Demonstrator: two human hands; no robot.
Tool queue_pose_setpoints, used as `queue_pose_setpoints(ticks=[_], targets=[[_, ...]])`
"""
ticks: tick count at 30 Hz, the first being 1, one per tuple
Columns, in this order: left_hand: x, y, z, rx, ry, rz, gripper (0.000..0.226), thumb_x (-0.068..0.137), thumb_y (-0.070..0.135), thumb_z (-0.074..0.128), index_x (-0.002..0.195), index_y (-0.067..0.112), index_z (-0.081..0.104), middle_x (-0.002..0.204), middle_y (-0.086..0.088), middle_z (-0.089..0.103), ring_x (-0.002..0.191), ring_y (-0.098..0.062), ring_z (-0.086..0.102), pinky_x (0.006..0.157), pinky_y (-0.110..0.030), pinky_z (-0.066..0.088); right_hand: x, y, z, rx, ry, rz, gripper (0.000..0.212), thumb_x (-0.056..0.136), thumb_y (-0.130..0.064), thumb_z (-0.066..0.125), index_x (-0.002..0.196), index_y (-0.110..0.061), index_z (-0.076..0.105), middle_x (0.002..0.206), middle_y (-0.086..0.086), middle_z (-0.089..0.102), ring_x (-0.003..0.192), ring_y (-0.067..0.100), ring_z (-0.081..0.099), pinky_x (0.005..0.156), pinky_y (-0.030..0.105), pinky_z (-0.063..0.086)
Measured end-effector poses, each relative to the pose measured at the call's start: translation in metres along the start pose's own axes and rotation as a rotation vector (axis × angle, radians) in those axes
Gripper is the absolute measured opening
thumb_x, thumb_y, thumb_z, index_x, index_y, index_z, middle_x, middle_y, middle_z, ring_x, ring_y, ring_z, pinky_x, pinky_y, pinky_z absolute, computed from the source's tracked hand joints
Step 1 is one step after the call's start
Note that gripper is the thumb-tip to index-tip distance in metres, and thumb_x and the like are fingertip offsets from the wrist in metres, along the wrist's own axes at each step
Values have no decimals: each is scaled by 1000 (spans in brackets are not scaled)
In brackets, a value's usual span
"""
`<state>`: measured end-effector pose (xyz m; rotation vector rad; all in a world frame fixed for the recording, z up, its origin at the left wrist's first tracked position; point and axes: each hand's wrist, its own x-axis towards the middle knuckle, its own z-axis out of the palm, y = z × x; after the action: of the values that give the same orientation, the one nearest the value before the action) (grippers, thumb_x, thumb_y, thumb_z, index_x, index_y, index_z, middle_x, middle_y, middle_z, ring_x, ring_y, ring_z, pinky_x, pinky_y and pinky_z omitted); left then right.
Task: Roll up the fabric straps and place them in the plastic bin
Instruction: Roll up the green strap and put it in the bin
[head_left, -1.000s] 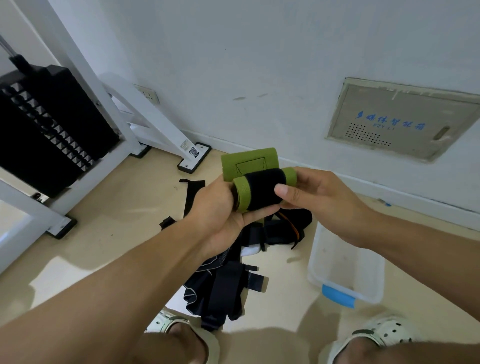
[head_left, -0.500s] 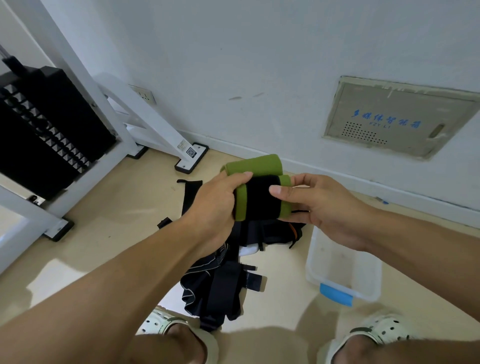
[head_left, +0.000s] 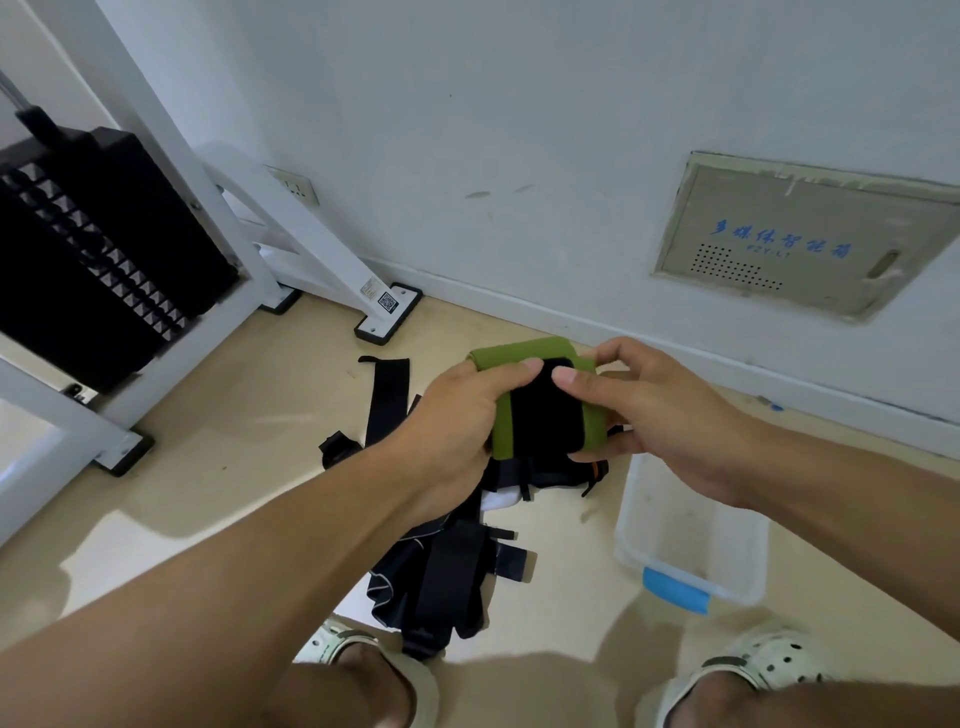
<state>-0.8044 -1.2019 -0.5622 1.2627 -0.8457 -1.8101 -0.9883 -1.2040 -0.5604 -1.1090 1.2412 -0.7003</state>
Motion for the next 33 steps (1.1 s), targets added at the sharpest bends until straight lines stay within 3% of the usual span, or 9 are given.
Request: queue_pose_setpoints(ticks=[4,6,9,14,19,23,27,31,33], targets=[[1,5,0,-47,57,-47,29,105,20,54,128,9,68,114,-11,78,104,-26,76,85,-40,61,-2,-2,-3,-221,18,-193,46,79,-49,78,120,-43,57,110,-4,71,89,20,75,81,37,61],[1,8,-3,-77,101,-55,26,105,18,54,125,10,69,105,-8,79,89,-20,77,71,-36,60,-4,-2,-6,-244,-91,-247,58,71,-42,82,125,-43,59,119,-7,67,96,17,74,86,37,61],[-1,9,-3,-89,99,-74,27,105,17,53,125,11,69,103,-7,78,82,-17,74,67,-34,60,-4,0,-7,-272,-125,-312,69,64,-38,85,128,-38,60,124,-11,65,101,16,71,92,42,60],[-1,7,-2,-114,85,-64,29,106,16,52,130,10,67,113,-12,76,85,-19,74,69,-35,61,-2,2,-5,-269,-74,-368,67,62,-48,84,123,-36,61,122,-15,66,105,13,69,92,40,60],[-1,9,-3,-95,76,-84,26,104,15,54,125,7,68,89,-7,77,69,-16,73,62,-32,61,0,5,-2,-182,-62,-403,52,68,-45,86,116,-32,68,116,-6,70,107,14,68,94,41,59],[-2,8,-3,-80,67,-94,26,104,16,57,126,8,68,101,-9,78,79,-17,73,68,-32,62,3,8,0,-134,34,-420,43,67,-47,88,100,-25,71,104,-1,74,97,22,69,89,38,57],[-1,8,-5,-37,67,-19,29,104,18,56,131,11,67,116,-9,76,89,-13,75,69,-28,59,5,7,5,-22,31,-372,40,67,-48,89,93,-22,72,102,8,75,99,36,71,94,47,58],[-1,5,-5,-20,46,50,31,107,29,51,130,18,68,121,-3,76,115,-20,71,95,-37,56,9,3,4,114,50,-259,46,64,-49,82,89,-13,69,100,18,73,95,31,74,94,49,59],[0,3,-5,11,30,51,34,106,36,52,132,20,68,124,-2,75,118,-21,70,98,-39,55,10,1,4,145,60,-198,50,65,-49,79,88,-7,64,92,15,71,87,25,73,90,46,61]])
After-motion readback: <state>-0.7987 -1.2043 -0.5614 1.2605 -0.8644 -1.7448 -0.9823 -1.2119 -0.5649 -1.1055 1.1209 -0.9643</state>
